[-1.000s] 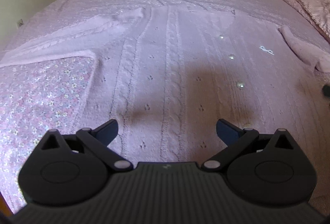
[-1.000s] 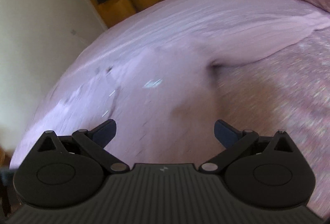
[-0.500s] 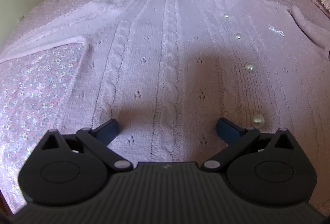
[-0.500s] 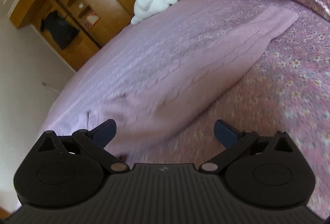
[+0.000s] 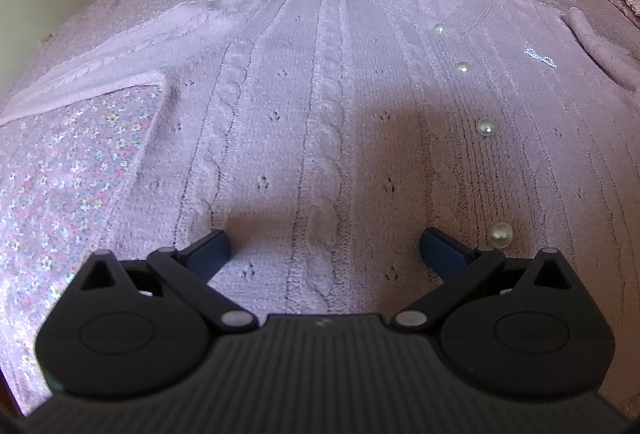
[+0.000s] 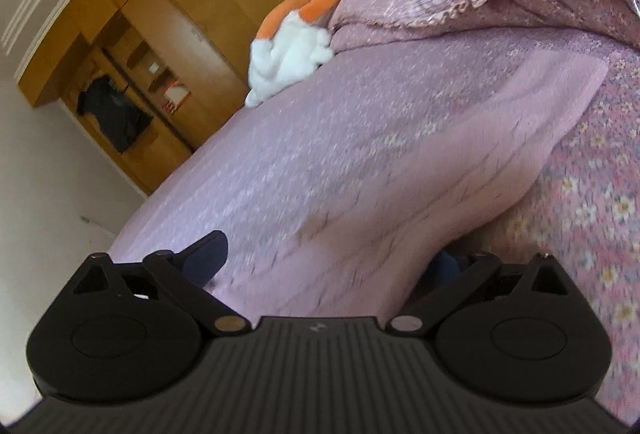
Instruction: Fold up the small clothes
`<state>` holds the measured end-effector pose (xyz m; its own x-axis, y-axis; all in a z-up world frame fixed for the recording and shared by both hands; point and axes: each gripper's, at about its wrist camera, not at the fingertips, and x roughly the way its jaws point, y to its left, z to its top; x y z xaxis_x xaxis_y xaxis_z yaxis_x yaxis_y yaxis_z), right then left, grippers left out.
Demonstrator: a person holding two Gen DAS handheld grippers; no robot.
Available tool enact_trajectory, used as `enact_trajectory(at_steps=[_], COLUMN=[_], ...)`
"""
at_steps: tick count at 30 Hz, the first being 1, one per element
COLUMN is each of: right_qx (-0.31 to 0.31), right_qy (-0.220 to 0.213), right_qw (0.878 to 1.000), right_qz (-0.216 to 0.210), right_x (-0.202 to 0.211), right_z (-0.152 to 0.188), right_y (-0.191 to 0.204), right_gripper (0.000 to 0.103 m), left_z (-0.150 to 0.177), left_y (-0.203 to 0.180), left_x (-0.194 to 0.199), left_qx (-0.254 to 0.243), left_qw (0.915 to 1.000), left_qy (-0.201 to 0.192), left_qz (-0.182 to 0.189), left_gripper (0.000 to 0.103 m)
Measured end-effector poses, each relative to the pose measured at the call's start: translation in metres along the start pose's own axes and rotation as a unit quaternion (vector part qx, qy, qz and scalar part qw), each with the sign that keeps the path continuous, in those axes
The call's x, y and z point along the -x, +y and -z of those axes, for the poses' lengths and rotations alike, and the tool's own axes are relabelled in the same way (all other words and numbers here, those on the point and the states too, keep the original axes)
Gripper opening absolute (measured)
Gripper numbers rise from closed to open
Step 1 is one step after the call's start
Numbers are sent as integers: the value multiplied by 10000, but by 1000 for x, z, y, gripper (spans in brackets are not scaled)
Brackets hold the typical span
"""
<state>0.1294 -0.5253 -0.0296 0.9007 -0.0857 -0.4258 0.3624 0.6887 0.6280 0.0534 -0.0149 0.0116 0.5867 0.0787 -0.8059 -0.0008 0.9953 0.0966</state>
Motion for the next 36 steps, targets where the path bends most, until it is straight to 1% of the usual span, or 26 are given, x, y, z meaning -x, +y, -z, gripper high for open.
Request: enact_trajectory(at_steps=[2,3,4,5,6,8,12,17,20,22,25,29,34,36], right_qx=[-190,-249,-308,-406,-475,-453,-45,-62,60,183,396,796,1171,1281], right_qy=[-95,-97,-15,100,102,63,-152,-579,-687,-686,-650,-608,-491,-478], right_qw=[9997,9995,9990,9982,9981,9984,9991,9970,9963,9964,9962,9945,9918,9906], right_qz=[106,192,326,437,377,339,392,507,513,463,423,297,137,88], right_x=[-5,-7,-10,-13,-12,-7,12,41,56,67,78,92,104,105], right_z=[-5,-8,-9,-9,-9,-10,-18,-42,-54,-57,-57,-51,-31,-24], right_y=[-5,-8,-11,-15,-20,-22,-16,-12,-3,5,22,57,105,124], right_gripper=[85,62,21,13,10,9,9,9,9,9,9,9,9,9], left_z=[0,0,0,0,1,1,0,0,-1,0,1,-4,-12,-17], left_y=[0,0,0,0,0,-2,-4,-5,-3,-3,-3,-1,2,8], left_x=[0,-1,-1,0,0,0,-1,0,-1,0,1,4,13,14], left_qx=[11,20,19,13,8,-4,2,-37,-24,-53,-122,-131,-480,-497], left_qw=[10000,10000,10000,10000,10000,10000,10000,9999,10000,9999,9998,9999,9981,9980], left_qy=[5,5,-1,-11,-22,-33,-50,-74,-62,-94,-161,-96,-370,-398], left_qz=[3,5,1,-5,-12,-40,-65,-60,-16,-2,9,55,49,38], left_gripper=[103,103,103,103,103,103,103,103,103,103,103,103,103,103])
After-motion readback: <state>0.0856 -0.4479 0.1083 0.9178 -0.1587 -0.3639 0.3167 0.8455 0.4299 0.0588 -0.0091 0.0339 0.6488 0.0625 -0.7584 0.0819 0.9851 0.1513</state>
